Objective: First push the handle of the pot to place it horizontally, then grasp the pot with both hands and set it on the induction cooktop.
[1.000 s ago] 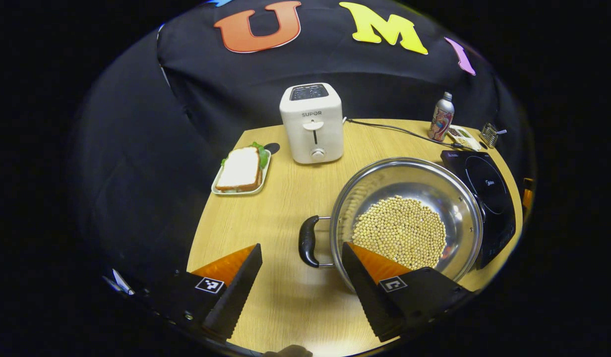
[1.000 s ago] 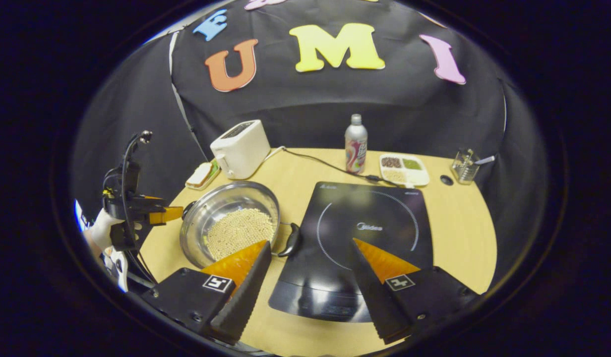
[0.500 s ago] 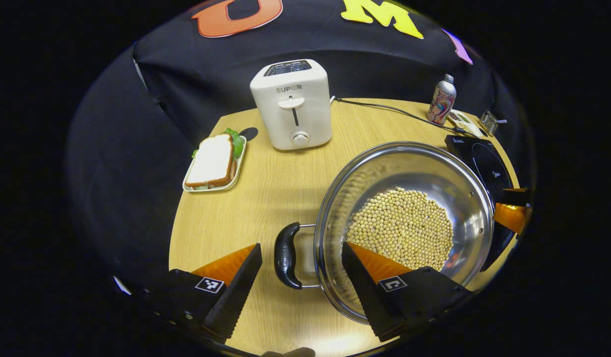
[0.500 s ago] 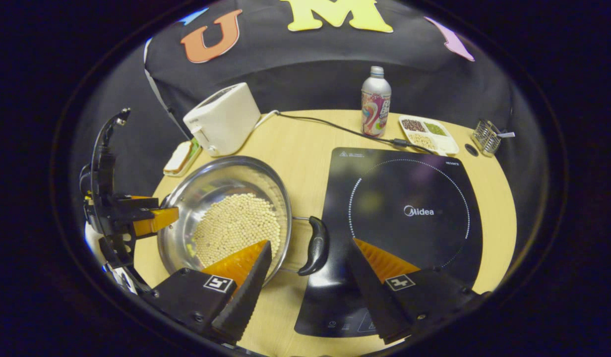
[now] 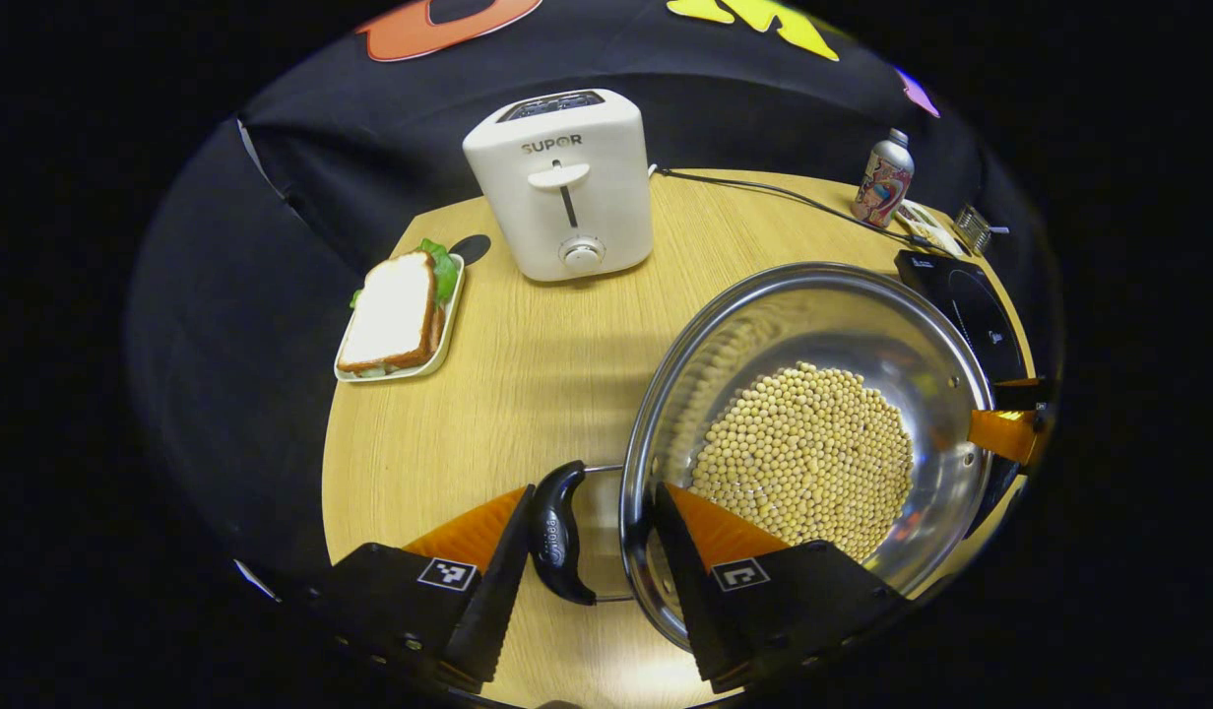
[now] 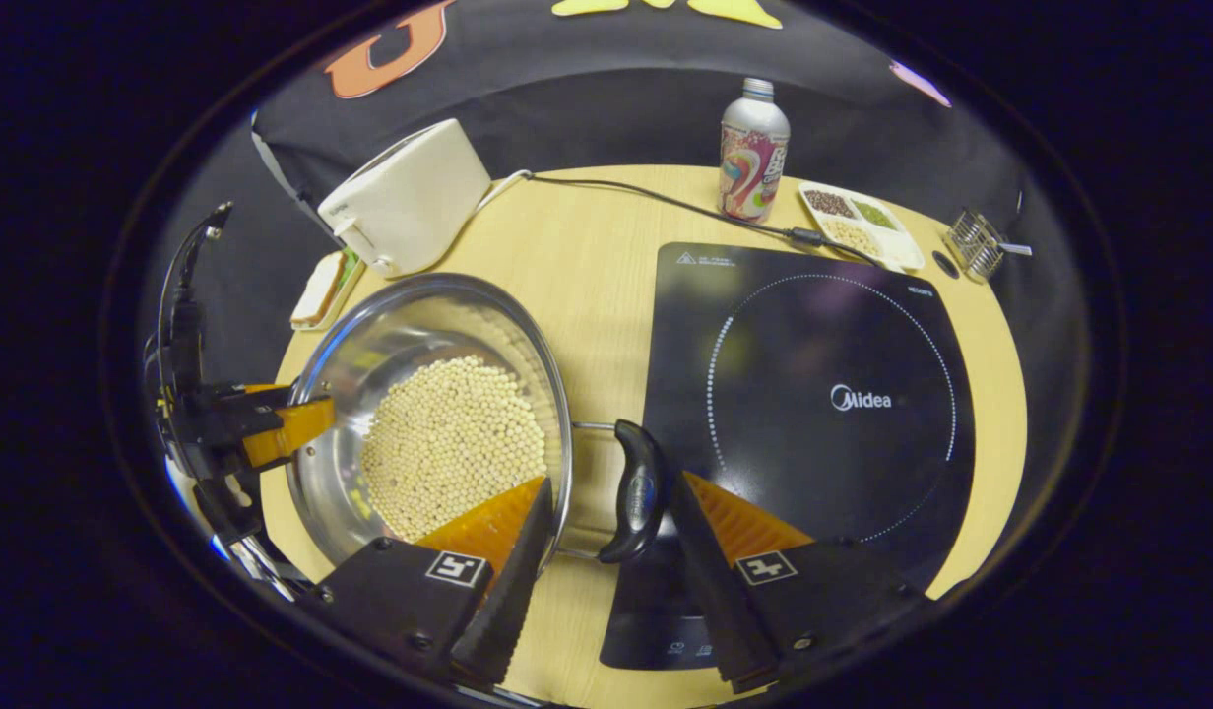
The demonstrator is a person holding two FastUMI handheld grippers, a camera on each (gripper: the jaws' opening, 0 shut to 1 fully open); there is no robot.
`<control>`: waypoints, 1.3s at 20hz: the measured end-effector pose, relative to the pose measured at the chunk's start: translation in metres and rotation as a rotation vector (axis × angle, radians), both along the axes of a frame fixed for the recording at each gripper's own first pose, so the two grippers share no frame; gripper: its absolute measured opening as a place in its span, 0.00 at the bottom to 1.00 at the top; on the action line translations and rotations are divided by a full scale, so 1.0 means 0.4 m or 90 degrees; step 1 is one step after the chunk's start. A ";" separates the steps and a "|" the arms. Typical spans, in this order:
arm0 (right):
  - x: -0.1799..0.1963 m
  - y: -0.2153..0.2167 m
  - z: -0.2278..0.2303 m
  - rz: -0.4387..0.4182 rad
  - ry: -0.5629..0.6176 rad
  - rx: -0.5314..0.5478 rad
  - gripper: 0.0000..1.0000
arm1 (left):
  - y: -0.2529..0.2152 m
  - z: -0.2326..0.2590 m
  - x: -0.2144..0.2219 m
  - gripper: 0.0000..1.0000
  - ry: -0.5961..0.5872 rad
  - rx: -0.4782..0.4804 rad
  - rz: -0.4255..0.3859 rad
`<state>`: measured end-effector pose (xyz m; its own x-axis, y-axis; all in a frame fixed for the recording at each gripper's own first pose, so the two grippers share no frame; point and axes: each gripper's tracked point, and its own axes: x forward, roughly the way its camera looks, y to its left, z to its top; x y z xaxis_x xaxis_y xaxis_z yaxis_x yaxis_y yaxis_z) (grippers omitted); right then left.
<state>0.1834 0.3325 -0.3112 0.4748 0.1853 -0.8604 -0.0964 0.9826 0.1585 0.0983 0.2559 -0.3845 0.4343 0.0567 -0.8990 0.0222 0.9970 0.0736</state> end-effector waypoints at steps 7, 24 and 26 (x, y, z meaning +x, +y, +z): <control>0.007 0.001 0.004 -0.004 0.030 -0.001 0.61 | -0.005 -0.003 -0.007 0.69 0.031 -0.002 0.032; 0.015 -0.161 0.125 -0.020 -0.077 0.025 0.51 | -0.199 0.238 -0.047 0.61 -0.014 -0.032 0.047; 0.009 -0.181 0.121 -0.032 -0.080 0.023 0.51 | -0.250 0.240 -0.038 0.61 -0.015 -0.031 0.029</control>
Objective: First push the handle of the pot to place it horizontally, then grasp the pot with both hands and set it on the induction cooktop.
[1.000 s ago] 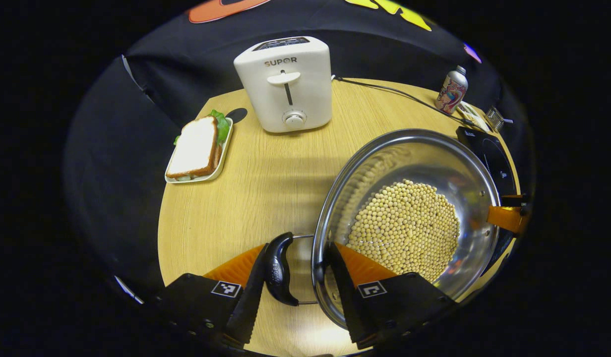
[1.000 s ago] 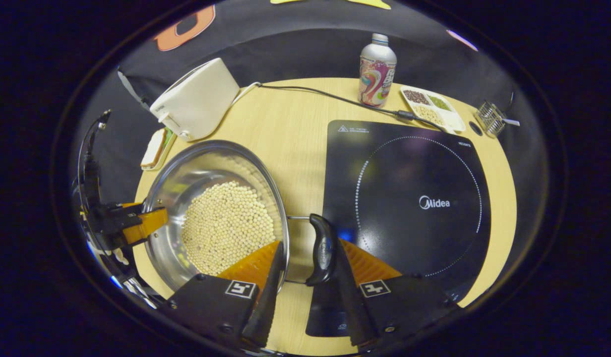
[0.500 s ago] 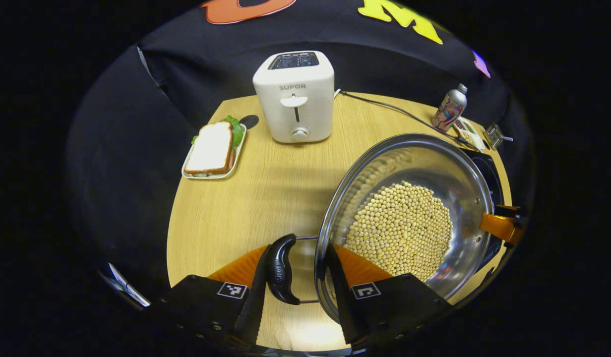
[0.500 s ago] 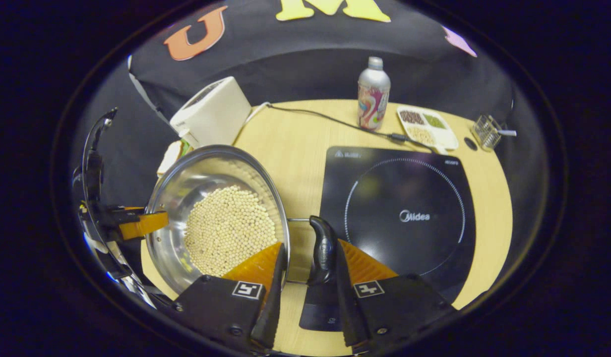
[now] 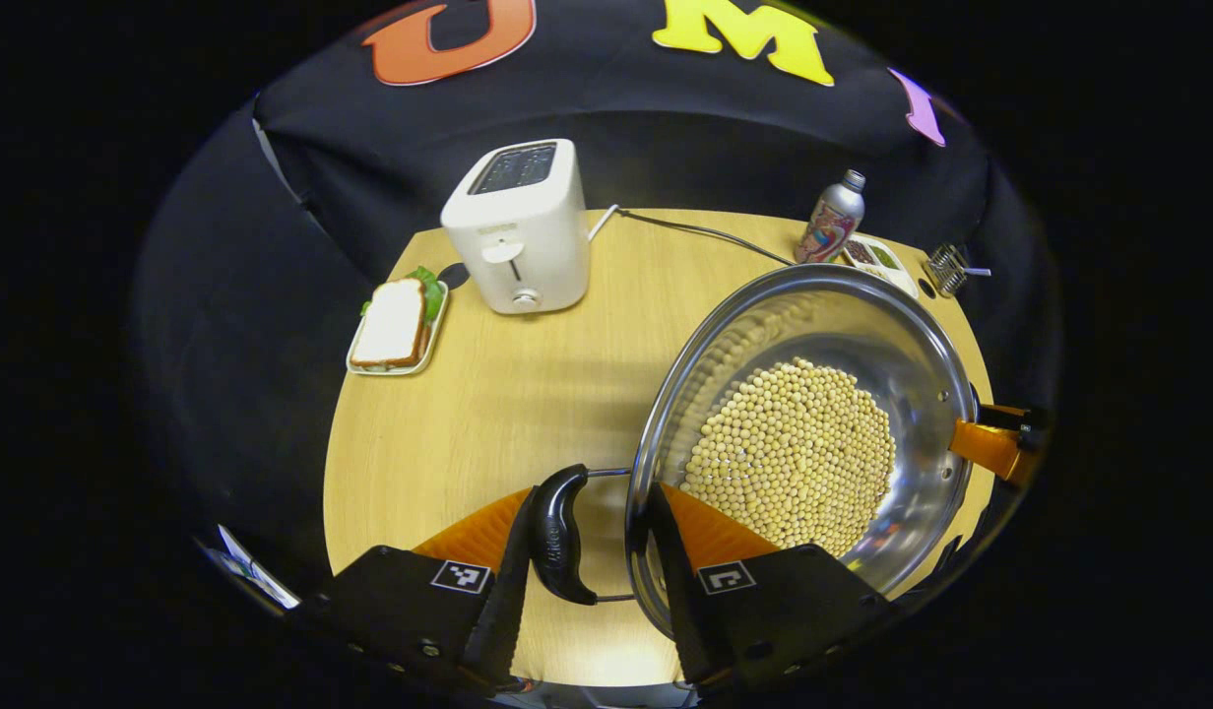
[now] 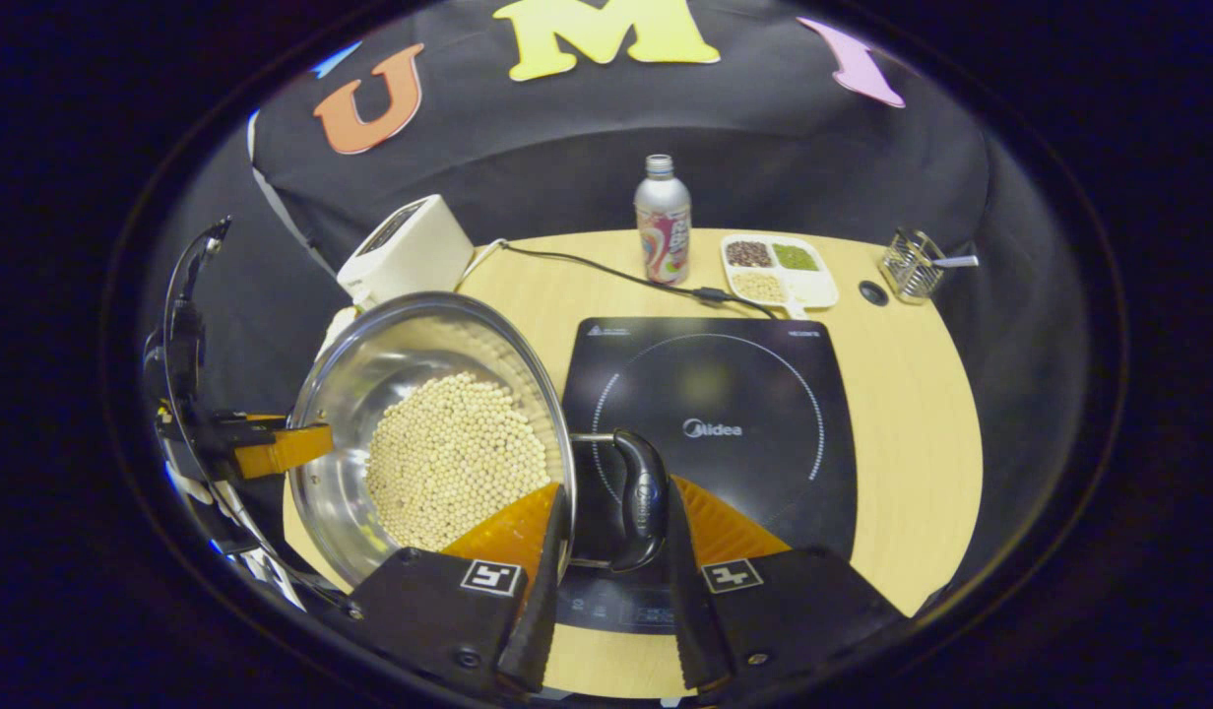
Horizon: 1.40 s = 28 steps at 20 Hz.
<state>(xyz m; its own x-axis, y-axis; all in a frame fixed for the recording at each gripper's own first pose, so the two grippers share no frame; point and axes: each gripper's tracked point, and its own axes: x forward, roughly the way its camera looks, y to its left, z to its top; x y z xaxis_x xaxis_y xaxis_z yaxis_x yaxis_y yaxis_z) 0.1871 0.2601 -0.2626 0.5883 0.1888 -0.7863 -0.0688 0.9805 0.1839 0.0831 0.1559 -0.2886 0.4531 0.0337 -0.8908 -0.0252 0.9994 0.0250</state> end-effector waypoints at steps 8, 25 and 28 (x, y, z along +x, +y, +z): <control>-0.018 -0.121 0.015 -0.056 -0.001 -0.008 0.50 | -0.241 -0.002 0.044 0.61 -0.018 -0.018 -0.062; -0.011 -0.207 0.025 -0.073 0.024 -0.033 0.50 | -0.482 -0.069 0.170 0.61 0.001 -0.022 -0.079; 0.003 -0.206 0.020 -0.059 0.023 -0.042 0.51 | -0.486 -0.075 0.183 0.61 0.001 -0.018 -0.075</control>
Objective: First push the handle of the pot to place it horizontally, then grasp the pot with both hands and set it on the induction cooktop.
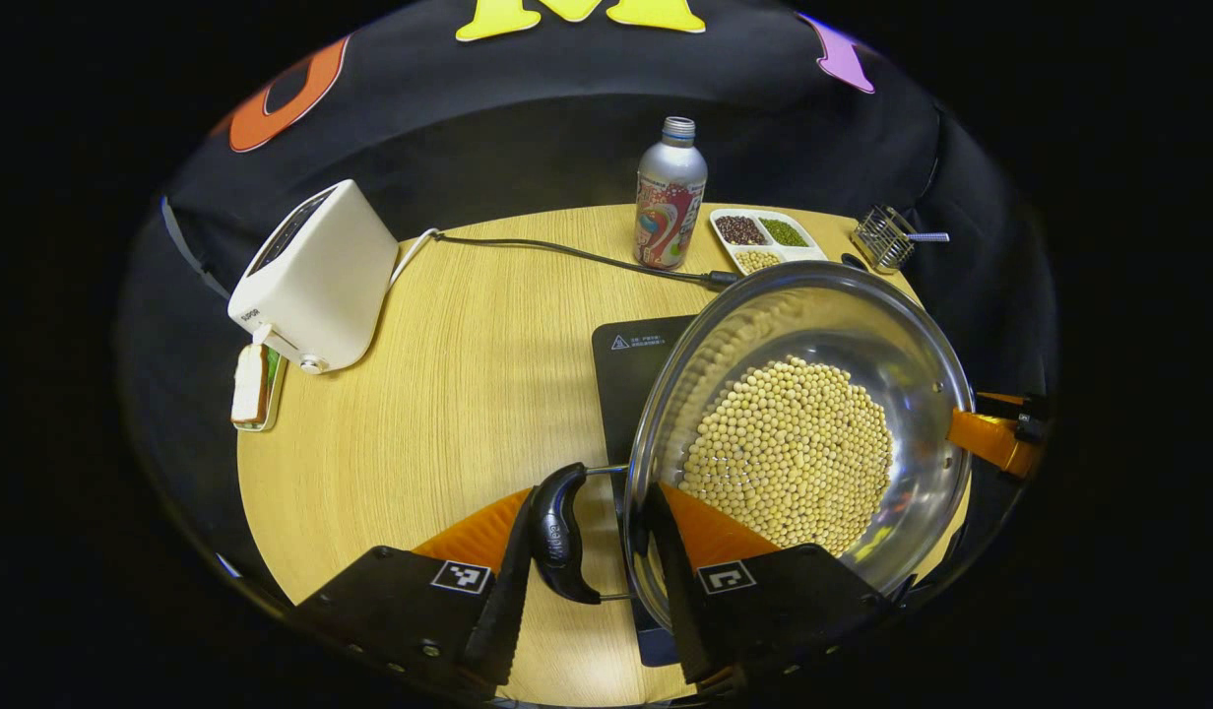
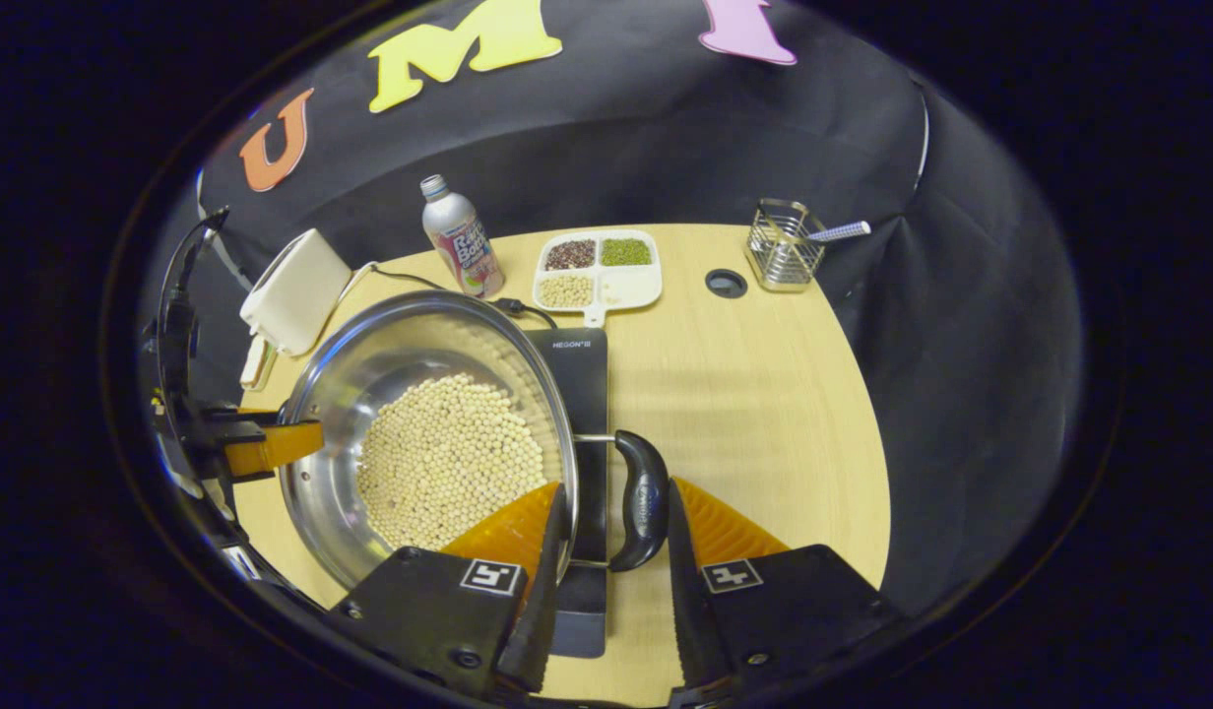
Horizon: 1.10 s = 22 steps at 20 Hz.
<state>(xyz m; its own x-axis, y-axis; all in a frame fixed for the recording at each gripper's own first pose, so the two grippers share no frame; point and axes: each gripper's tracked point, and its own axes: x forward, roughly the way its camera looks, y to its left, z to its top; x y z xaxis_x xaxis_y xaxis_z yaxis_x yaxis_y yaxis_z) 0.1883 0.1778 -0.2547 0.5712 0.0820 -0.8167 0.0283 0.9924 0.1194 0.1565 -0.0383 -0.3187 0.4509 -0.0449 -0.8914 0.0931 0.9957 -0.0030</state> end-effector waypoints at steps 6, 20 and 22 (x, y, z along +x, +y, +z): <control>0.019 -0.011 -0.013 0.029 -0.022 -0.009 0.51 | -0.007 -0.008 0.021 0.61 -0.020 0.014 0.000; 0.033 -0.005 -0.023 0.027 -0.082 0.007 0.55 | -0.008 -0.013 0.020 0.61 -0.054 0.010 0.017; 0.031 -0.003 -0.024 0.024 -0.088 0.010 0.55 | -0.006 -0.009 0.021 0.61 -0.056 0.008 0.017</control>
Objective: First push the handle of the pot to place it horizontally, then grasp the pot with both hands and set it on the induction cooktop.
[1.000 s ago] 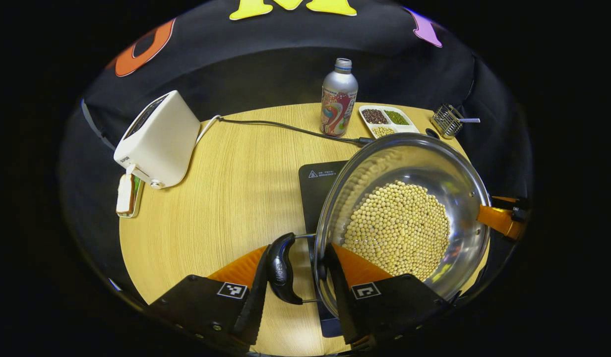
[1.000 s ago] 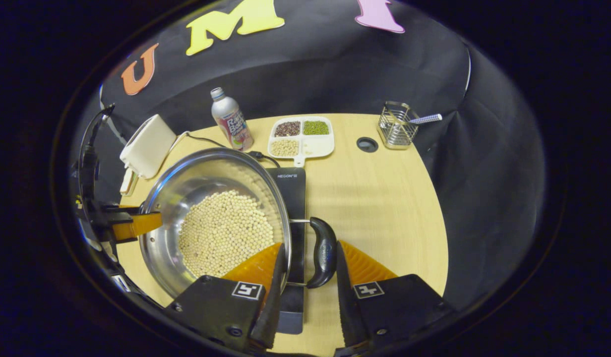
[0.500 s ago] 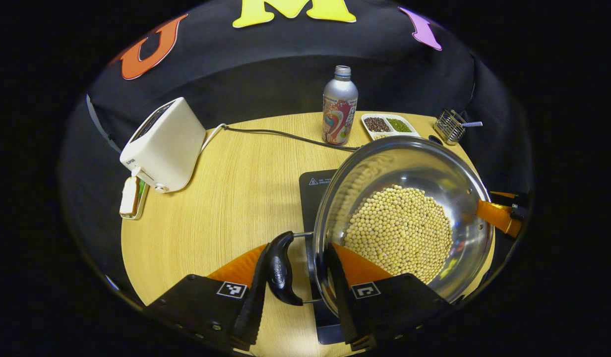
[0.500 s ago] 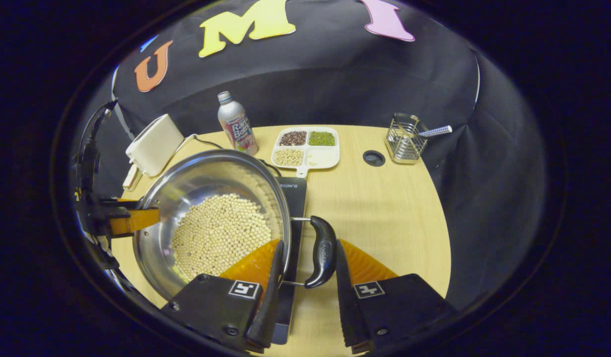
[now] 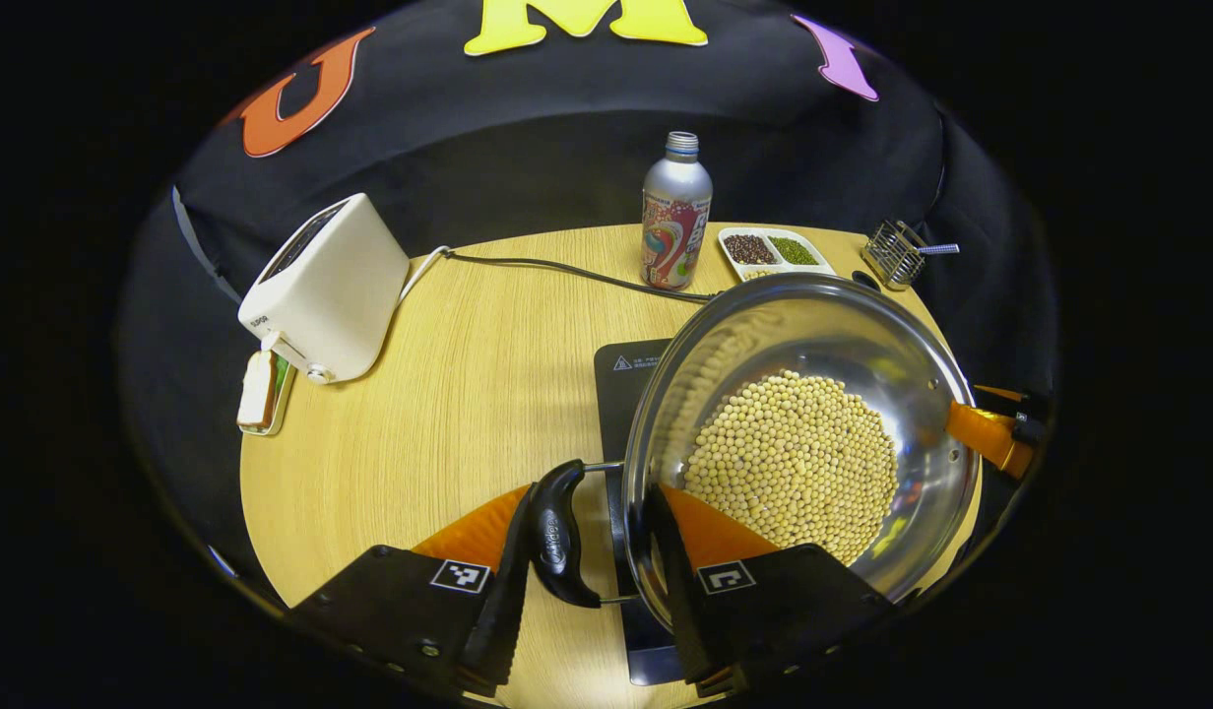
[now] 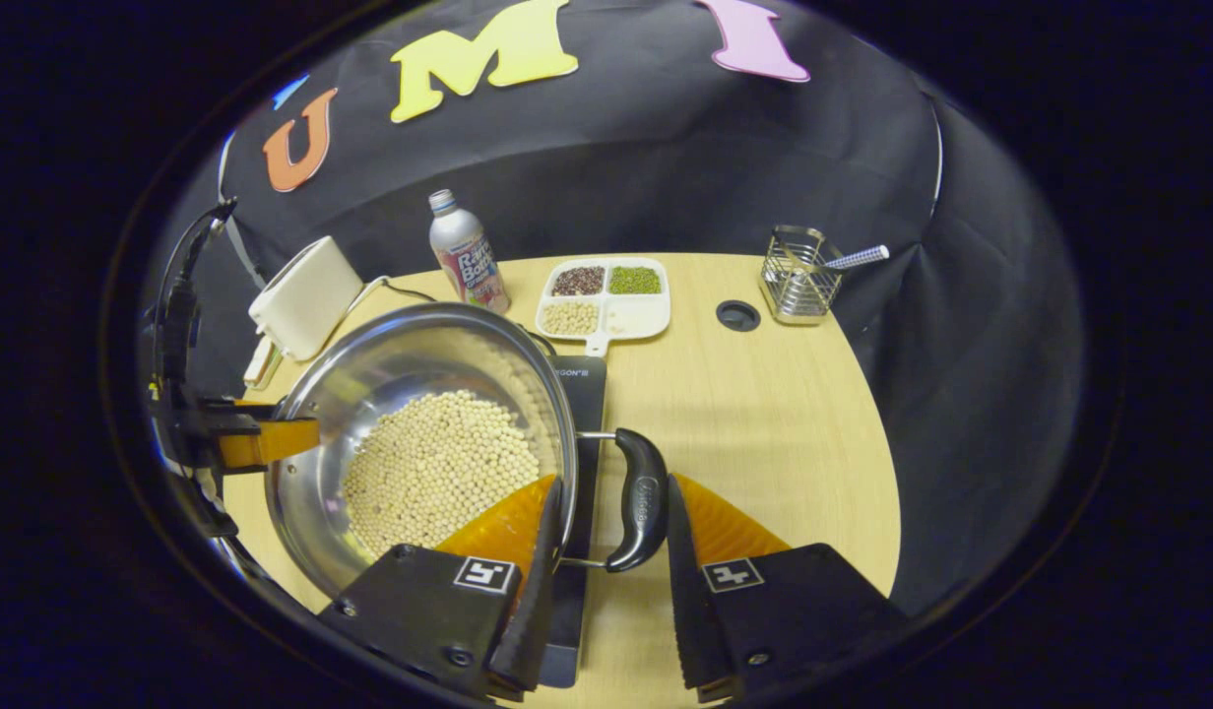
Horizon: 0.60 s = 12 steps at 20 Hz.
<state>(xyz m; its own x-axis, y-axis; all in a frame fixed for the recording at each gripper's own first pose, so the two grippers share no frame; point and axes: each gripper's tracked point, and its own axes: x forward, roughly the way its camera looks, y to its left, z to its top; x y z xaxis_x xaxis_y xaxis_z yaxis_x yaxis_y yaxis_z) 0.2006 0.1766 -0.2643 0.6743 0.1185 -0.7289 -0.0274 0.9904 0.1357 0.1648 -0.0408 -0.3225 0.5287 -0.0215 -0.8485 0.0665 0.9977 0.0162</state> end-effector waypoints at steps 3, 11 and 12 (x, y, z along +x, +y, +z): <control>-0.011 -0.005 -0.015 0.003 -0.010 -0.001 0.72 | 0.006 0.028 0.015 0.76 -0.061 -0.008 -0.003; -0.014 -0.037 0.049 0.001 -0.137 -0.033 0.81 | 0.061 0.192 -0.098 0.97 -0.255 0.035 0.043; -0.020 -0.037 0.055 0.000 -0.145 -0.030 0.85 | 0.062 0.200 -0.120 0.97 -0.262 0.028 0.053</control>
